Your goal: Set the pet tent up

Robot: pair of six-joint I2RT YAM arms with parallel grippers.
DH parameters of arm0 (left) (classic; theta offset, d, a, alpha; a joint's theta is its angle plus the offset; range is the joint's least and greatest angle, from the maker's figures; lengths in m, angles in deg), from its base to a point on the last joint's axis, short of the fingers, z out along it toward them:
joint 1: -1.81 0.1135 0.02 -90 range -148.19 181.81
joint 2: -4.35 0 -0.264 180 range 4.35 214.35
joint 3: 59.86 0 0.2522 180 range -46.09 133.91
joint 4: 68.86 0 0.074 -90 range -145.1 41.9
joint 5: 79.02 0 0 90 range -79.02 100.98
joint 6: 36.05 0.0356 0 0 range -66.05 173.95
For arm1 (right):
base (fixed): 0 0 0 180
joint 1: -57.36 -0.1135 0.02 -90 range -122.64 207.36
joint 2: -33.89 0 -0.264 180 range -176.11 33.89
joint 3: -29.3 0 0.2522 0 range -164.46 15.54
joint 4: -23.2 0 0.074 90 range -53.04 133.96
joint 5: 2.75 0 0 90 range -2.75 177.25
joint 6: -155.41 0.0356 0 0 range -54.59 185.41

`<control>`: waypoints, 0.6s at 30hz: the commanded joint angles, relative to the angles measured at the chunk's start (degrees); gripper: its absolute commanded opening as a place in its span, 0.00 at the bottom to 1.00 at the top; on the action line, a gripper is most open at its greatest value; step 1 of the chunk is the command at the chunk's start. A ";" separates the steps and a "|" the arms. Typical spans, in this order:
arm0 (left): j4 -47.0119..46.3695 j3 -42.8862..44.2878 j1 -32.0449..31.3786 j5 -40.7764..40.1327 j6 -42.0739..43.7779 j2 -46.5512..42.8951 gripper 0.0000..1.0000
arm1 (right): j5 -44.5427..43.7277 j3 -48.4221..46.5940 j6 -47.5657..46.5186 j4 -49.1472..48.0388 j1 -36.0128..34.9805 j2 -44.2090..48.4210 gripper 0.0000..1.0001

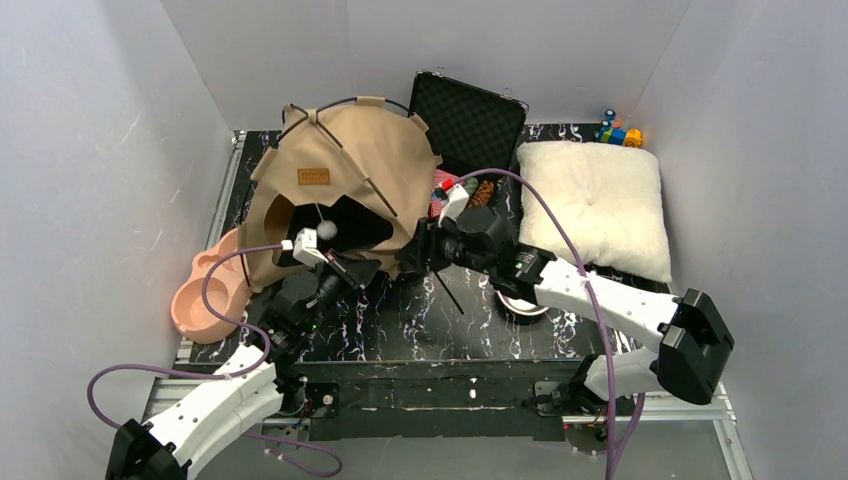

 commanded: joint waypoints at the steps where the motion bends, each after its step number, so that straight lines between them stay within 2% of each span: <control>1: 0.61 -0.79 -0.46 1.33 -1.60 -0.36 0.00 | 8.25 2.75 4.33 7.57 -0.02 3.69 0.62; 3: 0.44 -0.72 -0.45 1.64 -1.76 -0.23 0.00 | 9.19 3.98 4.38 10.12 -0.96 5.51 0.67; 10: 2.24 0.14 -0.45 2.00 -0.96 -0.82 0.00 | 9.85 8.06 2.51 18.89 -3.81 17.50 0.71; 14: 2.25 0.20 -0.42 2.39 -1.22 -0.99 0.00 | 6.03 9.94 1.73 25.70 -4.03 23.97 0.70; 18: 2.61 0.30 -0.41 2.61 -1.31 -1.54 0.00 | 0.60 10.57 -0.22 30.10 -4.01 26.36 0.64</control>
